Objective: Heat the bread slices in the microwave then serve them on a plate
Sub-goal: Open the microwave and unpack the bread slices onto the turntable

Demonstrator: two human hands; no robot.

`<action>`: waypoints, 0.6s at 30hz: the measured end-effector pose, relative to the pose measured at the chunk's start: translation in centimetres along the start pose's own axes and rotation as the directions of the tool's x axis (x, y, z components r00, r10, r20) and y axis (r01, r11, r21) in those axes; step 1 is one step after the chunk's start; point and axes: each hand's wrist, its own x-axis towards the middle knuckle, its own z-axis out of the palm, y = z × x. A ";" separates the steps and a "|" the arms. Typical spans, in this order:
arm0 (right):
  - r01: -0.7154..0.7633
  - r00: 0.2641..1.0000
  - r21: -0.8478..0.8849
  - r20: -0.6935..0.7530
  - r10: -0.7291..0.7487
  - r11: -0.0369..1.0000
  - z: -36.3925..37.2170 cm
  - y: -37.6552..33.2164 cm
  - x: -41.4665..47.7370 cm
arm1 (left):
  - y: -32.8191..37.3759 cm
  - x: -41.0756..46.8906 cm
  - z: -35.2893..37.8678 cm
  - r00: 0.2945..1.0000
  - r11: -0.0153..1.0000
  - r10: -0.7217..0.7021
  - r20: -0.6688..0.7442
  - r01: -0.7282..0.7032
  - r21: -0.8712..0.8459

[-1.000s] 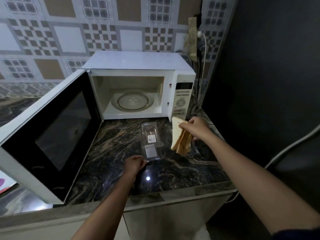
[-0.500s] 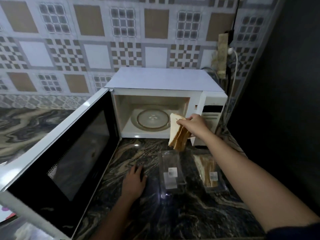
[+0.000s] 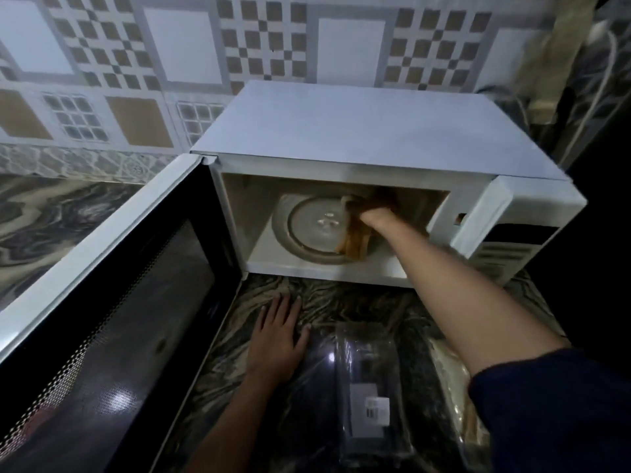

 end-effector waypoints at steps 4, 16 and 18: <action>0.006 0.999 -0.134 0.048 0.000 0.991 1.0 -1.1 2.7 | -0.2 0.1 -0.1 1.000 1.000 0.015 0.004 -0.015 0.004; 0.085 0.991 -0.260 0.121 -0.055 0.962 3.1 -2.3 5.4 | -0.3 0.0 -0.1 0.999 1.000 0.005 -0.032 -0.005 -0.018; 0.091 0.992 -0.287 0.111 -0.061 0.954 2.8 -2.3 4.5 | -0.3 0.0 0.0 1.000 1.000 0.001 -0.025 -0.001 -0.013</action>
